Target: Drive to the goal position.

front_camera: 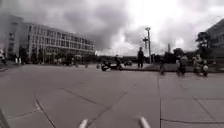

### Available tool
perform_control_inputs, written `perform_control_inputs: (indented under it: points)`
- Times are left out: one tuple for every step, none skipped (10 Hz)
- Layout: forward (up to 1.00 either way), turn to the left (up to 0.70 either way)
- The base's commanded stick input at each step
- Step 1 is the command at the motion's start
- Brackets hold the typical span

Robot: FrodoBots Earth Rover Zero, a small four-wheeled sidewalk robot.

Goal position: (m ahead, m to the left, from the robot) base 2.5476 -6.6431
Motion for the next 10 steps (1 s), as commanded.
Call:
perform_control_inputs:
  points:
    - [0.0,-0.5]
    - [0.0,-0.5]
    - [0.0,-0.5]
    - [0.0,-0.5]
    - [0.0,-0.5]
    - [0.0,-0.5]
    - [0.0,-0.5]
    - [0.0,-0.5]
    - [0.0,-0.5]
    - [0.0,-0.5]
